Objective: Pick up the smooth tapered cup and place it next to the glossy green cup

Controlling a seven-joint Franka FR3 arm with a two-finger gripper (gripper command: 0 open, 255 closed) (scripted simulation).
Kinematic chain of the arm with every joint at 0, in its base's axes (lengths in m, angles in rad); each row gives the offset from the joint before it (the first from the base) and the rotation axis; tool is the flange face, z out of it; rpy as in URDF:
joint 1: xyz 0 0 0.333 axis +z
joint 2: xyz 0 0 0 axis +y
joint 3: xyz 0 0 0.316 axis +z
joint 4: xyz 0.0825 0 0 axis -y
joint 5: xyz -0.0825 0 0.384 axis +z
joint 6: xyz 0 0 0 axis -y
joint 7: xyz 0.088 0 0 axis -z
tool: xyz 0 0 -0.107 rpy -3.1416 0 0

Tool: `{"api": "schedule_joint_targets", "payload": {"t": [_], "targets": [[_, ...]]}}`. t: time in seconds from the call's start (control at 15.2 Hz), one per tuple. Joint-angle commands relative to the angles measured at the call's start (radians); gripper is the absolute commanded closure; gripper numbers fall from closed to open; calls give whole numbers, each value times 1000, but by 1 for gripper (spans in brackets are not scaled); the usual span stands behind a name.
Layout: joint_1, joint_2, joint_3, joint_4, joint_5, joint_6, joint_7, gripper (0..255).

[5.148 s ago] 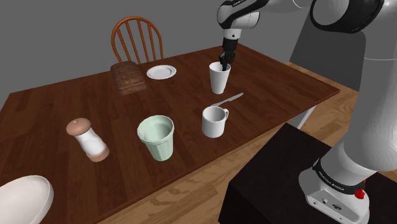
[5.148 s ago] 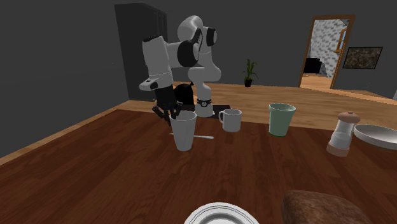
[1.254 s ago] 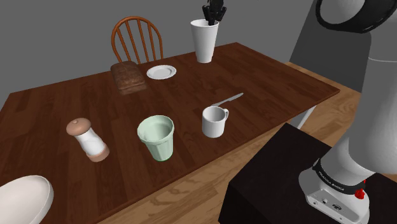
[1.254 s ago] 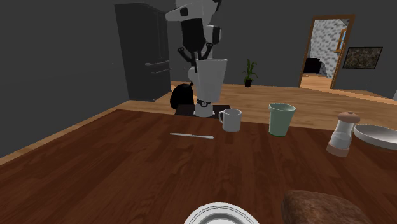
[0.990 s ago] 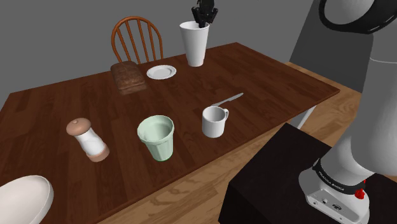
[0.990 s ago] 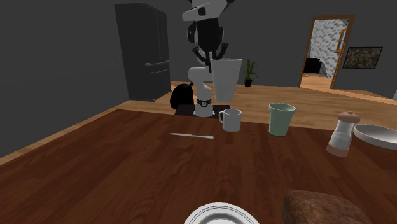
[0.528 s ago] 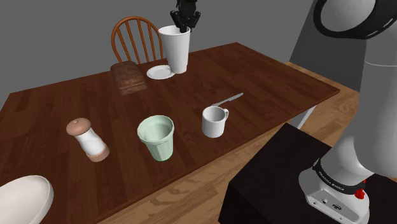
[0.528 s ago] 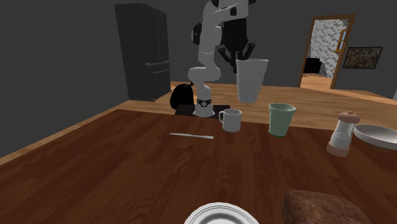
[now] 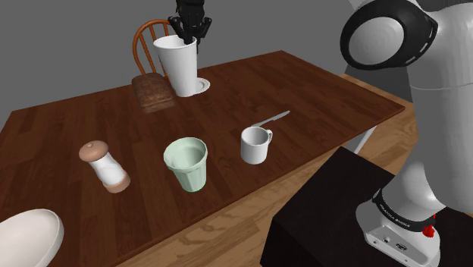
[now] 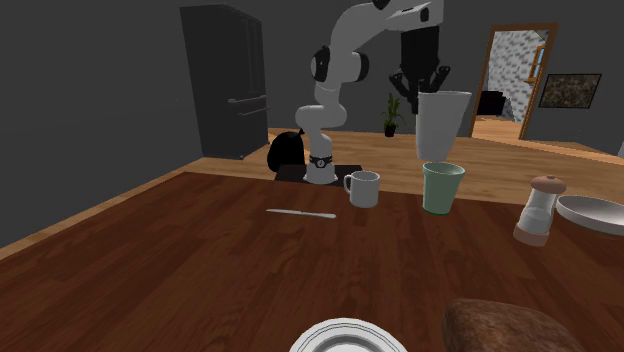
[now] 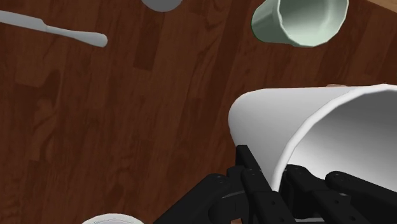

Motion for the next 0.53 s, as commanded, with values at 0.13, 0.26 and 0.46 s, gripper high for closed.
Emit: {"api": "schedule_joint_targets", "payload": {"t": [0.13,0.26,0.46], "targets": [[22,-34,2,-102,-3,72,14,255],[24,-59,1,-172,-4,115,8,255],[27,-86,0,-258,-4,173,0,255]]}}
